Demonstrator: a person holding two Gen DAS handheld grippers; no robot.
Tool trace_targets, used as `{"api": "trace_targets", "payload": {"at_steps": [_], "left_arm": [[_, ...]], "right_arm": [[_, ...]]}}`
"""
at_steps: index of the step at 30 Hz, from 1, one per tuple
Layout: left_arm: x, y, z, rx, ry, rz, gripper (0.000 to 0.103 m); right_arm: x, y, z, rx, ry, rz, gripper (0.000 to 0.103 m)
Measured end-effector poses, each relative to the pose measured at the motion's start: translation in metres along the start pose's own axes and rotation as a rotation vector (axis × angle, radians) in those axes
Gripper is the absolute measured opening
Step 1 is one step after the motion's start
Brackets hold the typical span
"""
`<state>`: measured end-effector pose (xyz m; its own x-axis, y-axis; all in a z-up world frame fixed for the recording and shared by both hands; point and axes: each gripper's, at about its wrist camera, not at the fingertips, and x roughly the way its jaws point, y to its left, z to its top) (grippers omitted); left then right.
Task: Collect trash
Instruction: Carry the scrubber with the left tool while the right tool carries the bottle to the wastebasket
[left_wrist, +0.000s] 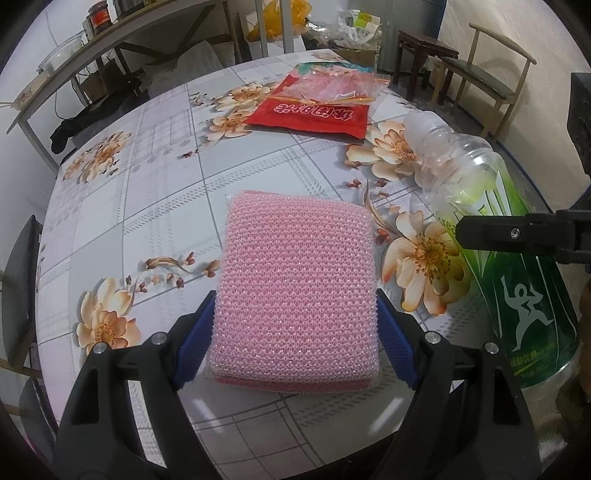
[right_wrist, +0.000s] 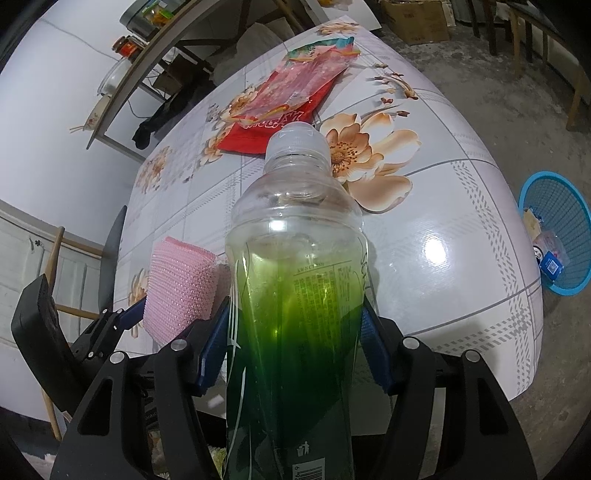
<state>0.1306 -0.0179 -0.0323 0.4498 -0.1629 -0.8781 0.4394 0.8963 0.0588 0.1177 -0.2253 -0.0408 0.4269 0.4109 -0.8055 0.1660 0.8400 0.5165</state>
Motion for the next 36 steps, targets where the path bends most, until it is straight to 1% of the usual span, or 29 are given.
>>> {"api": "trace_targets", "payload": {"at_steps": [5,7,10,13,15,16,18,20,21,23,24,26,28,29,31,33,35,36], "left_arm": [[-0.006,-0.004,0.004,0.004,-0.012,-0.011,0.077],[-0.013,-0.008,0.01,0.018,-0.033,-0.017,0.077],[-0.025,-0.017,0.026,0.048,-0.078,-0.04,0.077],[-0.037,-0.031,0.047,0.086,-0.126,-0.078,0.077],[-0.042,-0.046,0.063,0.119,-0.149,-0.111,0.077],[-0.046,-0.058,0.074,0.145,-0.16,-0.142,0.077],[-0.048,-0.076,0.087,0.179,-0.166,-0.188,0.077],[-0.045,-0.101,0.103,0.221,-0.148,-0.25,0.077],[-0.039,-0.116,0.112,0.242,-0.124,-0.279,0.077],[-0.03,-0.139,0.121,0.273,-0.089,-0.307,0.077],[-0.025,-0.151,0.126,0.29,-0.073,-0.326,0.077],[-0.012,-0.18,0.136,0.324,-0.019,-0.367,0.077],[0.006,-0.211,0.145,0.352,0.047,-0.417,0.077],[0.011,-0.221,0.146,0.357,0.067,-0.425,0.077],[0.028,-0.247,0.152,0.374,0.123,-0.452,0.077],[0.046,-0.274,0.16,0.387,0.176,-0.46,0.077],[0.056,-0.298,0.17,0.401,0.186,-0.468,0.078],[0.057,-0.308,0.175,0.408,0.182,-0.477,0.079]], "right_arm": [[-0.009,-0.005,0.0,0.014,-0.02,0.029,0.063],[-0.019,-0.015,0.0,0.045,-0.039,0.067,0.063],[-0.037,-0.032,0.003,0.092,-0.08,0.097,0.063],[-0.065,-0.059,0.004,0.157,-0.155,0.104,0.063],[-0.091,-0.085,0.001,0.217,-0.224,0.083,0.063],[-0.099,-0.094,-0.001,0.24,-0.246,0.071,0.063],[-0.121,-0.126,-0.011,0.317,-0.306,0.034,0.063],[-0.141,-0.161,-0.025,0.406,-0.355,-0.005,0.063],[-0.146,-0.172,-0.03,0.433,-0.366,-0.017,0.063],[-0.156,-0.202,-0.046,0.511,-0.385,-0.05,0.063],[-0.158,-0.22,-0.054,0.555,-0.386,-0.063,0.063],[-0.157,-0.242,-0.067,0.616,-0.374,-0.071,0.063],[-0.147,-0.265,-0.078,0.682,-0.347,-0.059,0.063],[-0.141,-0.273,-0.082,0.708,-0.331,-0.051,0.063],[-0.127,-0.288,-0.084,0.747,-0.301,-0.031,0.063],[-0.116,-0.304,-0.078,0.772,-0.28,-0.005,0.063],[-0.114,-0.319,-0.07,0.779,-0.282,0.007,0.063],[-0.112,-0.329,-0.06,0.779,-0.284,0.014,0.063]]}}
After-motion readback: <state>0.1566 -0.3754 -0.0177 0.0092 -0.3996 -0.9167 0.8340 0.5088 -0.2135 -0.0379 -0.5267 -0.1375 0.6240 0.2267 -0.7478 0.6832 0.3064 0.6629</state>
